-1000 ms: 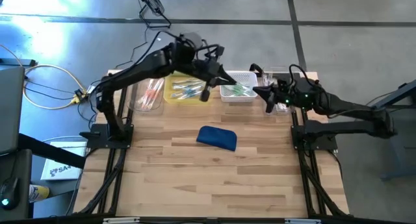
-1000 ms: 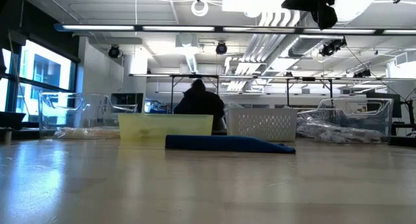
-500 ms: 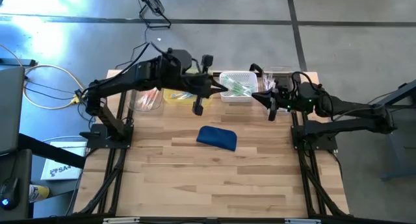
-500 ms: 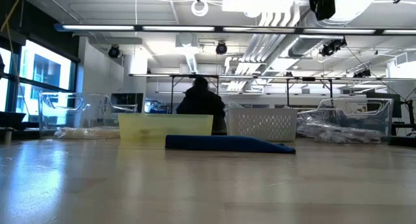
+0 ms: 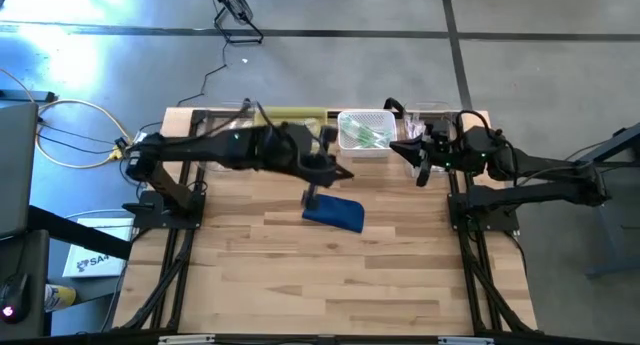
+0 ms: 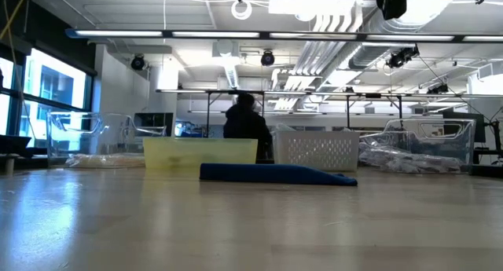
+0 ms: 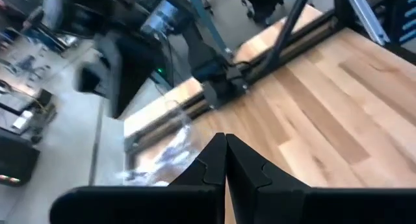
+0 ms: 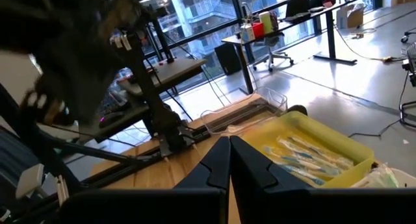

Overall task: Pick & Place Toothbrushes
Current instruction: Return to Home Position

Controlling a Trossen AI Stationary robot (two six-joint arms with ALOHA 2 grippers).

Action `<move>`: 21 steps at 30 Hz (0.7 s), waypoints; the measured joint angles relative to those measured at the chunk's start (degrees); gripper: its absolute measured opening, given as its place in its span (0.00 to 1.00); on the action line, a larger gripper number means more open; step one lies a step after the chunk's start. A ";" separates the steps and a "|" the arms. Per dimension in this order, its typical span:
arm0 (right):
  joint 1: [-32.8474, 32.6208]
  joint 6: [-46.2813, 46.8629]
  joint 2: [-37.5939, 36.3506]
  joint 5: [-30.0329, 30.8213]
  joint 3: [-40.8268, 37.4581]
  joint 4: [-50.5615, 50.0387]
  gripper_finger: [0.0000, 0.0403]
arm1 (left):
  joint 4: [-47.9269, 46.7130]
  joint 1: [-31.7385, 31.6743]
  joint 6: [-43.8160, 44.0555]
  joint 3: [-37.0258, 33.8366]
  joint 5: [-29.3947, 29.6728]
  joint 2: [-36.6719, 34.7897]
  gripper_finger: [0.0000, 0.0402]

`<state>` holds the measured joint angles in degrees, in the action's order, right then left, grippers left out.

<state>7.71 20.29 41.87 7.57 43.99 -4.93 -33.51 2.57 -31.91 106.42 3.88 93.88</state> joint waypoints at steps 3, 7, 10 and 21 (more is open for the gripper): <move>0.02 -0.05 0.00 0.00 0.00 -0.33 0.01 | 7.82 1.14 1.91 -7.04 0.20 -0.93 0.00; 0.00 -0.21 -0.05 -0.23 -0.01 -0.88 0.01 | 14.67 1.25 4.15 -15.01 0.54 -5.39 0.00; 0.00 -0.22 -0.40 -0.30 0.00 -0.89 0.01 | 18.16 1.24 4.75 -19.98 3.23 -10.89 0.00; -0.23 -0.24 -2.17 0.32 0.00 -0.08 0.01 | 24.48 1.74 4.14 -37.31 12.24 -28.27 0.00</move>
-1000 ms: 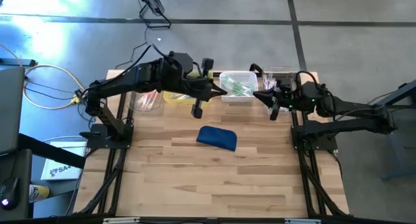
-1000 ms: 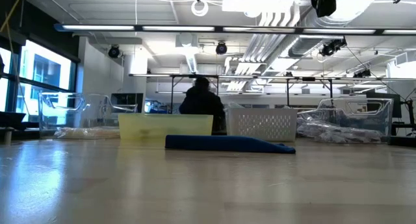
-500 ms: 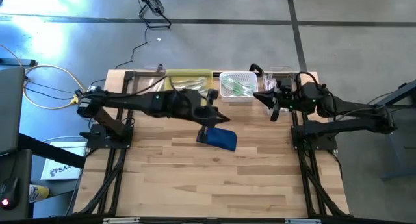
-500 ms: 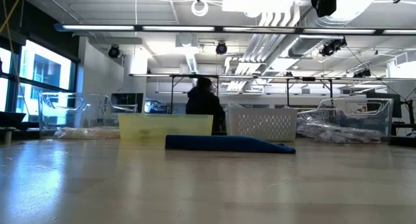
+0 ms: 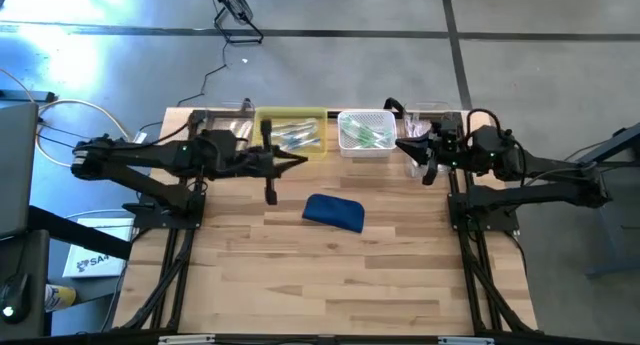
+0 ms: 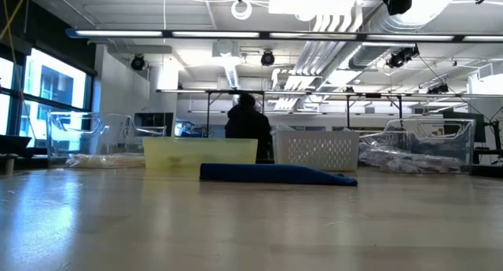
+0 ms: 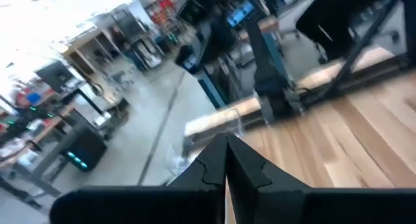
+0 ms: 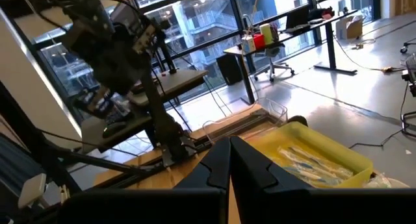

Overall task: Pick & Place Toothbrushes
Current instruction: Return to Home Position

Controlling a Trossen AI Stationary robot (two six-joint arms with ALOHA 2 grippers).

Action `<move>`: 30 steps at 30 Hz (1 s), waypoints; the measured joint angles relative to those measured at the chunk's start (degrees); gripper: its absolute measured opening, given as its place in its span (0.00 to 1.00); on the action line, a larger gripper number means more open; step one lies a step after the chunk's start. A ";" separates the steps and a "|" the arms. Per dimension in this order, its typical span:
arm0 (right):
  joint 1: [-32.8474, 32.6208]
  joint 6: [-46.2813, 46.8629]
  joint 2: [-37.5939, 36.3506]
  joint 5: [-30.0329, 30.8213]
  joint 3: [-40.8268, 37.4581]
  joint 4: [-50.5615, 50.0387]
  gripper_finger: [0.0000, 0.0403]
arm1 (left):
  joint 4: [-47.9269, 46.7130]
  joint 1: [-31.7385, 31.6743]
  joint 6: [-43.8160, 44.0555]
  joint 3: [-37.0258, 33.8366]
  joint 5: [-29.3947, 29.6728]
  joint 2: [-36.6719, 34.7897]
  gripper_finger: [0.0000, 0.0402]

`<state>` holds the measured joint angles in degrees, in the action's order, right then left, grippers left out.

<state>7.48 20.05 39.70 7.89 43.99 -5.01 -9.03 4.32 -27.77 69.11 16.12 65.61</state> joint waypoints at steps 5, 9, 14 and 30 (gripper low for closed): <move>-1.85 -0.85 -1.44 3.70 0.00 -0.69 0.01 | 6.06 -0.14 -0.45 -6.54 1.08 -5.52 0.00; -4.12 -1.91 -3.88 6.23 0.00 -1.67 0.01 | 7.21 -0.13 -0.26 -10.66 2.79 -10.29 0.00; -7.18 -3.40 -5.76 9.01 0.00 -1.99 0.01 | 6.66 -0.13 0.61 -15.14 4.09 -15.59 0.00; -15.32 -6.30 -13.30 10.10 0.00 -4.27 0.01 | 12.33 -0.07 -1.99 -27.30 6.71 -30.37 0.00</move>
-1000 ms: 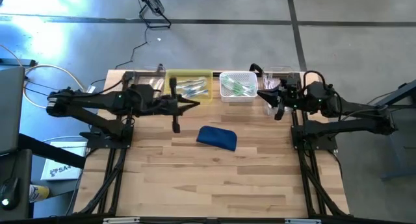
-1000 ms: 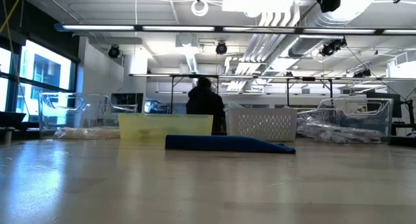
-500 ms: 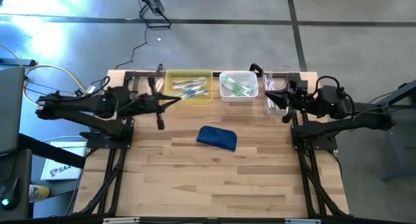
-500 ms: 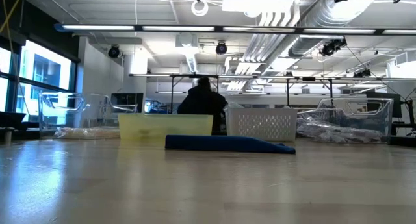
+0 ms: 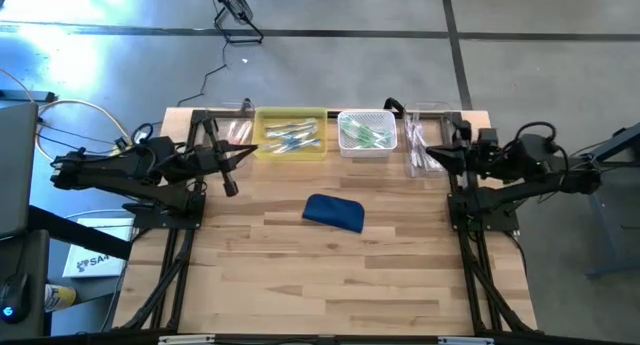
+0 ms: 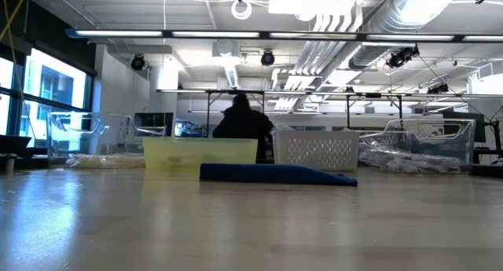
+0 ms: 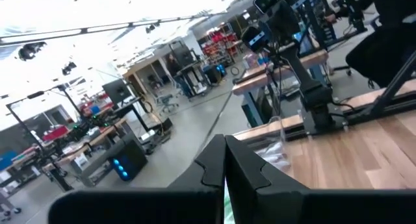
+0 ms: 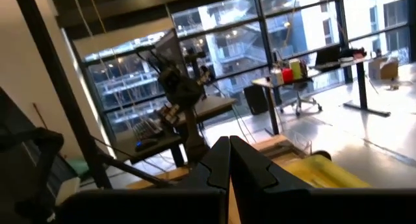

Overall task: Pick & Place Toothbrushes
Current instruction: Return to Home Position

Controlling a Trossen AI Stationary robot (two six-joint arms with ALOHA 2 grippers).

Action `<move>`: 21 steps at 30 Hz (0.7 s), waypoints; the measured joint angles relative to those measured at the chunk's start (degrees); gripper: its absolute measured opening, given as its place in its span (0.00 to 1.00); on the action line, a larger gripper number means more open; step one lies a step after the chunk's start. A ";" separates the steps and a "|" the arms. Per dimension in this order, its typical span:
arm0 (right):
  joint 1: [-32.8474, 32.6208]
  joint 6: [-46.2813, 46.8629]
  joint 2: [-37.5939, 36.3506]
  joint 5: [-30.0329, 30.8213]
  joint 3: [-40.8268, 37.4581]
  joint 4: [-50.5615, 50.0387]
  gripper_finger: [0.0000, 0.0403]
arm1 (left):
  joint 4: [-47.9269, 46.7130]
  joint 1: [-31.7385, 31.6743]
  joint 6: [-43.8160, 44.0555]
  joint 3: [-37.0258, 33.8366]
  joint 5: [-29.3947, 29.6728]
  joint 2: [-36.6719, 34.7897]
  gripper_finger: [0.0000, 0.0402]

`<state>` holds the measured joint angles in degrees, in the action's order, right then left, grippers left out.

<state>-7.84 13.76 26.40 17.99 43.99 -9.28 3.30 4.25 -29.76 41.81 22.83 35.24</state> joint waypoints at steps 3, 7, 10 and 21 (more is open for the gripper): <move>-0.51 -1.10 -1.46 0.95 0.00 -0.02 0.01 | 0.52 0.02 -0.41 -1.68 0.06 -2.11 0.00; -0.54 -1.37 -3.66 2.71 0.00 0.02 0.01 | 0.25 0.02 -3.22 -3.54 0.61 -5.66 0.00; -0.54 -1.53 -5.38 2.76 0.00 0.08 0.01 | 0.44 0.02 -5.58 -4.12 0.67 -8.21 0.00; -0.52 -4.61 -9.48 2.66 0.00 -0.98 0.01 | 0.09 0.02 -7.44 -8.10 0.57 -15.97 0.00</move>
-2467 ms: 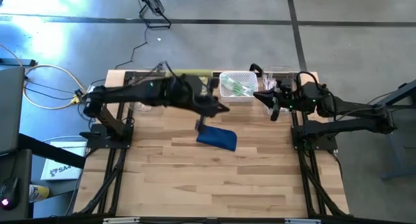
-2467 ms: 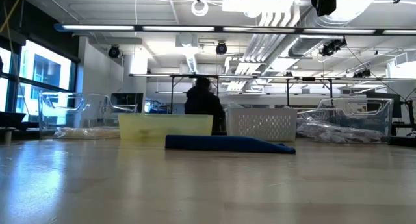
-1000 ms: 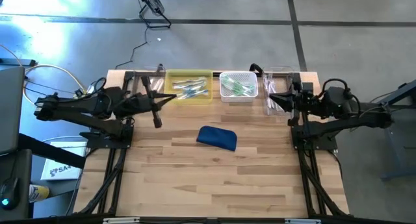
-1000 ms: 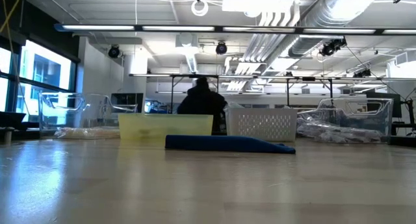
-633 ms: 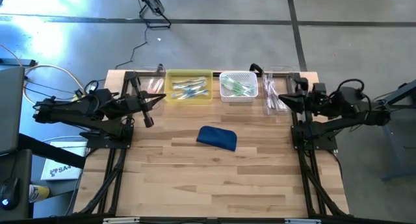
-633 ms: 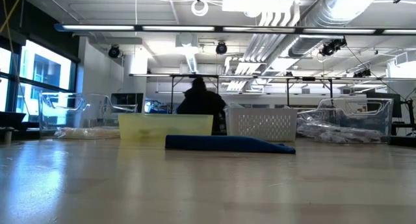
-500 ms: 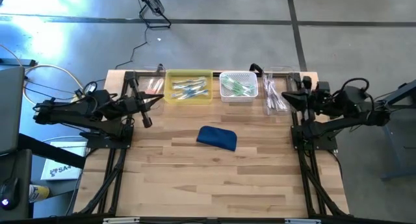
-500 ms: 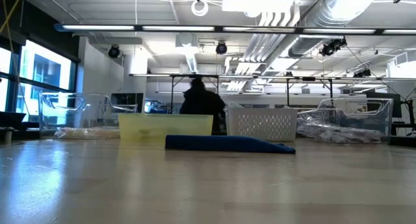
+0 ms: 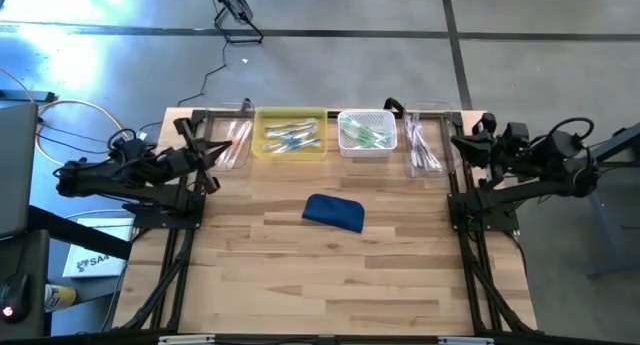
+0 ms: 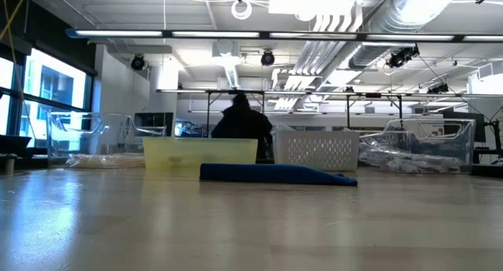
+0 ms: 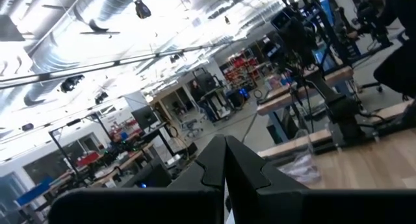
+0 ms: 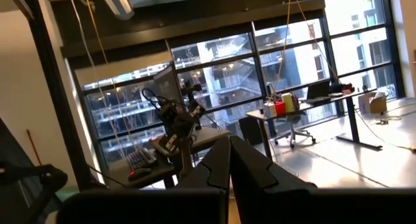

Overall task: Pick & Place Toothbrushes
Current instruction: Return to Home Position

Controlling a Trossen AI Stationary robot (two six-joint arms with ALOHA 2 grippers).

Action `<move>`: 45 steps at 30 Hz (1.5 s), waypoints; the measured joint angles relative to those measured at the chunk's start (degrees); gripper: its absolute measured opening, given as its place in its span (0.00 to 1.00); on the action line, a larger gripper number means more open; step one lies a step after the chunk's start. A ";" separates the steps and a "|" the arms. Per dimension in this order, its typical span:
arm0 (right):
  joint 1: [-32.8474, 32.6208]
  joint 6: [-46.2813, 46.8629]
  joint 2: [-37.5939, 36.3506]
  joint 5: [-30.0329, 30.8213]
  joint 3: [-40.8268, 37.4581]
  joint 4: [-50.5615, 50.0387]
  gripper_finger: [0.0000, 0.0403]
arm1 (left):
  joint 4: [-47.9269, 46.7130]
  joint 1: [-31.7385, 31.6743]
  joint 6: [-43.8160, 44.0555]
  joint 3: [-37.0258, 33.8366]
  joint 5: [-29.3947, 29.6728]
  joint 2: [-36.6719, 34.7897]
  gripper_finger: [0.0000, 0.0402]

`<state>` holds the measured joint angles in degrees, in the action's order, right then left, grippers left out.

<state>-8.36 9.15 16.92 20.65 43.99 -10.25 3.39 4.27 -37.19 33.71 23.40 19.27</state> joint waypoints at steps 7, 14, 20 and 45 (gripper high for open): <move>0.00 -0.55 -1.01 -0.18 0.00 -0.70 0.01 | -0.74 -0.02 -0.21 -1.55 0.00 -2.41 0.00; 0.00 1.38 -5.10 0.04 -0.02 -5.09 0.01 | -3.95 -0.04 -0.93 -1.59 0.00 -8.55 0.00; 0.00 1.14 -8.79 0.23 -0.02 -5.44 0.01 | -8.20 -0.04 1.00 -1.59 -0.02 -12.48 0.00; 0.13 -0.41 -16.39 3.43 -0.02 -11.98 0.01 | -17.92 -0.13 2.32 -0.58 0.81 -18.87 0.00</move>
<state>-8.23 8.74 0.54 24.08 43.97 -22.24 -14.53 4.14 -34.87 33.13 24.21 0.40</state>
